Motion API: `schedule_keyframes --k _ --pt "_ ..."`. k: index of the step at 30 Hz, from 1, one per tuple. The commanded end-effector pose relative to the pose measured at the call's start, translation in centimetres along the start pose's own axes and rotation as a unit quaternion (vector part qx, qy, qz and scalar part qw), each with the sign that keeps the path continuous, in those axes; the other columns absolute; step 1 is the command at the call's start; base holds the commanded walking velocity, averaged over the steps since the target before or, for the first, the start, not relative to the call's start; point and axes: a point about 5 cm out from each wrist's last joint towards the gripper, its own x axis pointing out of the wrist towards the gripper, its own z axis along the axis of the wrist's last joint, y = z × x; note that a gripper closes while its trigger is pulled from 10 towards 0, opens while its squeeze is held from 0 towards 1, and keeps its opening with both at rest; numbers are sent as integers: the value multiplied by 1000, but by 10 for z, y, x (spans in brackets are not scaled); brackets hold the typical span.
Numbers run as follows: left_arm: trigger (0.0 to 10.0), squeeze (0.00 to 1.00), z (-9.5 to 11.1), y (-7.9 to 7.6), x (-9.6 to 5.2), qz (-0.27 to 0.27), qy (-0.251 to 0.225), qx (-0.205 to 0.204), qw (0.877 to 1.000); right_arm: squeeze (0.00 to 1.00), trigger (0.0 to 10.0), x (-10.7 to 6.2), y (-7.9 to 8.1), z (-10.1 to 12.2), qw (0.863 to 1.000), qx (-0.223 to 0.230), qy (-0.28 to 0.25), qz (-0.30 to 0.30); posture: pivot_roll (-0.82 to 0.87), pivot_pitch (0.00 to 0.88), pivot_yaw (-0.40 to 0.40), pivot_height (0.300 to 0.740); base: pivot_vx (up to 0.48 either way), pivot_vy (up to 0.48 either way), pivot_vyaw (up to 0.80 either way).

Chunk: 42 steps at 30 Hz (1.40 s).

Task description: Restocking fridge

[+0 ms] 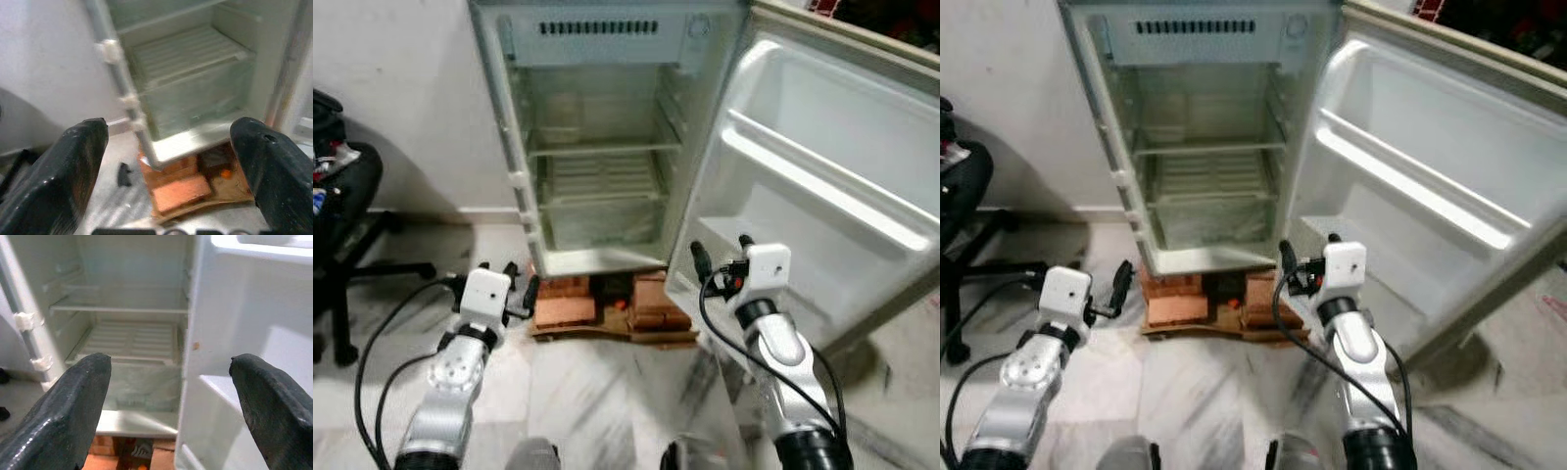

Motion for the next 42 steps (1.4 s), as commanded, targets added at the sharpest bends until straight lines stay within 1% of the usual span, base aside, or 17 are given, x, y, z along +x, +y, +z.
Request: schedule_keyframes --k 1,5,7,11,15,18,24,25,27,29,32,34,36,38,42 --pt "10000 0 2 -8 2 -17 -2 0 1000 0 10000 -3 -4 -5 1000 4 9 -2 52 45 -14 740 -240 -412 0" --pt "10000 0 2 -9 2 -20 -2 9 1000 0 10000 -4 1 -7 1000 1 12 16 52 44 -18 740 -245 -412 0" --pt "10000 0 2 -10 2 -21 -5 11 1000 0 10000 -3 0 -6 1000 -5 9 17 50 44 -19 740 -242 -414 0" --pt "10000 0 1 -12 1 -21 -3 10 1000 0 10000 -2 -1 -6 1000 -1 9 18 51 43 -22 740 -243 -413 0" --pt "10000 0 0 -14 1 -24 -2 13 1000 0 10000 -2 0 -7 999 0 15 34 52 41 -25 740 -243 -412 0" --pt "10000 0 1 -14 1 -34 -7 23 999 0 10000 -2 1 -8 999 -2 18 42 52 39 -25 740 0 -461 0" --pt "10000 0 1 -15 1 -34 -9 19 999 0 10000 -1 1 -8 999 -2 17 42 49 37 -22 740 0 -480 0" --pt "10000 0 0 -14 1 -30 -9 6 999 0 10000 -1 1 -8 999 -2 17 41 49 37 -22 740 0 0 0" --pt "10000 0 1 -14 1 -31 -14 2 999 0 10000 -1 0 -9 999 -3 18 38 49 37 -23 740 0 0 0" --pt "10000 0 2 -13 1 -30 -14 5 999 0 10000 -1 -1 -8 999 -3 17 36 49 37 -23 740 0 0 0" --pt "10000 0 1 -10 1 -27 -12 9 1000 0 10000 -1 -3 -4 999 -12 2 36 50 35 -21 740 0 0 0" --pt "10000 0 0 -7 -1 -28 -12 16 999 0 10000 1 -6 -1 999 -25 -5 24 50 34 -20 740 0 0 591" --pt "10000 0 0 -4 -3 -31 -12 11 999 0 10000 1 -8 0 999 -25 -6 22 52 35 -19 740 0 0 725" --pt "10000 0 -2 -2 -7 -31 -9 -2 999 0 10000 -1 -11 0 1000 -25 -5 14 53 36 -20 740 0 0 722" --pt "10000 0 -3 -3 -9 -31 -11 -5 999 0 10000 -3 -15 -3 1000 -26 0 -4 52 35 -21 740 351 0 714"
